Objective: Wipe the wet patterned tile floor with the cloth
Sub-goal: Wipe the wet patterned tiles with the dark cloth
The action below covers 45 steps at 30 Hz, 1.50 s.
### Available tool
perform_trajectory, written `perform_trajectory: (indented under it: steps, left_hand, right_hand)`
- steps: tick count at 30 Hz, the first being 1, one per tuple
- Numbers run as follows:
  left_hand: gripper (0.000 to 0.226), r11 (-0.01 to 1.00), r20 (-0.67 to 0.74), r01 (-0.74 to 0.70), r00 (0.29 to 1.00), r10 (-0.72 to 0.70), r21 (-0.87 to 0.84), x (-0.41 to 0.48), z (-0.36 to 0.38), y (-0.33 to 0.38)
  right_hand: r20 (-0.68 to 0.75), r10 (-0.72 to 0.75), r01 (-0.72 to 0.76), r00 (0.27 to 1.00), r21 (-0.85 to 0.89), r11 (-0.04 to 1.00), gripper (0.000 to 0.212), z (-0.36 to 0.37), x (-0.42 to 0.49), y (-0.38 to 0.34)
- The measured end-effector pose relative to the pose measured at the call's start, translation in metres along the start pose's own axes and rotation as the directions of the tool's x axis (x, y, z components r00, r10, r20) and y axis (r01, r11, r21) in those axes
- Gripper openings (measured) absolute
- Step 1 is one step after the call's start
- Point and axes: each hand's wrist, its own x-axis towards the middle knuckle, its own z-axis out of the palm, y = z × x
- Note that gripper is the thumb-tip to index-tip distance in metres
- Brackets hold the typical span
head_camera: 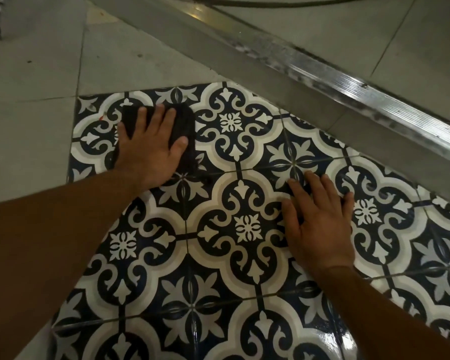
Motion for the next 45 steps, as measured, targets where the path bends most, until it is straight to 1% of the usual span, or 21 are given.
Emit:
perform_trajectory:
  steps: [4,6,9,11,14,16,18,21,24,26,28,29,31,33,35,37,39,40,41,42,45]
  left_hand:
    - [0.070,0.995,-0.006,-0.097,0.995,0.097,0.010,0.022,0.001,0.050]
    - [0.069,0.975,-0.003,-0.222,0.975,0.222,0.011,0.010,0.004,0.066]
    - [0.066,0.903,0.028,-0.429,0.903,0.429,0.022,-0.018,0.007,0.050]
    - [0.066,0.907,0.044,-0.421,0.907,0.419,0.028,-0.021,0.004,0.020]
    - [0.071,0.968,0.062,-0.252,0.966,0.250,0.024,0.002,-0.004,-0.007]
    - [0.072,0.986,0.054,-0.168,0.985,0.166,0.018,0.021,-0.006,0.006]
    - [0.070,0.990,0.032,-0.138,0.990,0.138,0.010,0.031,-0.005,0.035]
    - [0.069,0.973,0.021,-0.232,0.972,0.232,0.009,0.023,-0.001,0.082]
    - [0.068,0.935,0.044,-0.356,0.933,0.356,-0.010,-0.011,0.005,0.107]
    - [0.065,0.893,0.058,-0.450,0.891,0.450,-0.005,-0.044,0.010,0.102]
    - [0.064,0.865,0.081,-0.501,0.863,0.499,0.004,-0.077,0.013,0.078]
    - [0.064,0.868,0.103,-0.497,0.864,0.493,0.011,-0.091,0.013,0.059]
    - [0.064,0.905,0.130,-0.424,0.900,0.416,0.036,-0.111,0.011,0.018]
    - [0.066,0.959,0.121,-0.281,0.954,0.276,0.027,-0.122,0.005,-0.020]
    - [0.070,0.995,0.097,-0.096,0.991,0.097,-0.020,-0.131,0.002,-0.044]
    - [0.072,0.993,0.049,0.105,0.994,-0.102,-0.059,-0.142,0.003,-0.044]
    - [0.071,0.955,-0.002,0.278,0.960,-0.280,-0.107,-0.157,0.006,-0.022]
    - [0.070,0.937,-0.009,0.326,0.944,-0.330,-0.129,-0.165,0.009,-0.007]
    - [0.069,0.935,-0.011,0.327,0.943,-0.331,-0.135,-0.178,0.011,0.007]
    - [0.068,0.950,0.000,0.282,0.959,-0.285,-0.130,-0.189,0.014,0.019]
    - [0.064,0.998,0.060,0.037,0.998,-0.034,-0.058,-0.227,0.025,0.030]
  right_hand:
    - [0.013,0.004,-0.004,1.000,0.002,1.000,0.058,-0.001,0.001,0.000]
    - [0.012,0.004,-0.004,1.000,0.005,1.000,0.057,-0.001,0.000,0.001]
    - [0.013,0.006,-0.006,1.000,0.016,1.000,0.056,-0.002,-0.001,0.000]
    - [0.007,0.005,-0.005,1.000,0.019,1.000,0.056,-0.002,-0.001,-0.001]
    - [0.009,0.007,-0.008,1.000,0.018,1.000,0.057,-0.003,0.000,-0.002]
    - [0.012,0.006,-0.006,1.000,0.016,1.000,0.056,-0.002,0.000,-0.001]
    - [0.020,0.004,-0.004,1.000,0.015,1.000,0.056,-0.002,0.001,0.000]
    - [0.030,-0.005,0.005,1.000,0.003,1.000,0.056,-0.002,0.001,0.000]
    - [0.015,-0.005,0.005,1.000,0.010,1.000,0.053,-0.002,0.001,0.001]
    - [0.013,-0.005,0.004,1.000,0.016,1.000,0.053,-0.003,0.000,0.000]
    - [0.014,-0.007,0.007,1.000,0.017,1.000,0.054,-0.002,0.000,0.000]
    - [0.010,-0.008,0.008,1.000,0.021,1.000,0.054,-0.002,0.000,0.001]
    - [0.003,-0.007,0.007,1.000,0.032,0.999,0.054,-0.001,0.001,0.001]
    - [0.005,-0.009,0.009,1.000,0.026,1.000,0.053,0.000,0.000,0.002]
    - [0.006,-0.011,0.011,1.000,0.009,1.000,0.053,0.001,0.001,0.003]
    - [0.013,-0.015,0.015,1.000,0.001,1.000,0.053,0.002,0.002,0.004]
    - [0.014,-0.018,0.018,1.000,-0.001,1.000,0.053,0.002,0.002,0.005]
    - [0.016,-0.020,0.020,1.000,0.000,1.000,0.053,0.002,0.002,0.005]
    - [0.018,-0.023,0.023,1.000,0.001,1.000,0.054,0.002,0.000,0.004]
    - [0.021,-0.024,0.024,0.999,0.000,1.000,0.055,0.002,0.001,0.005]
    - [0.013,-0.029,0.029,0.999,-0.006,1.000,0.056,0.002,0.002,0.004]
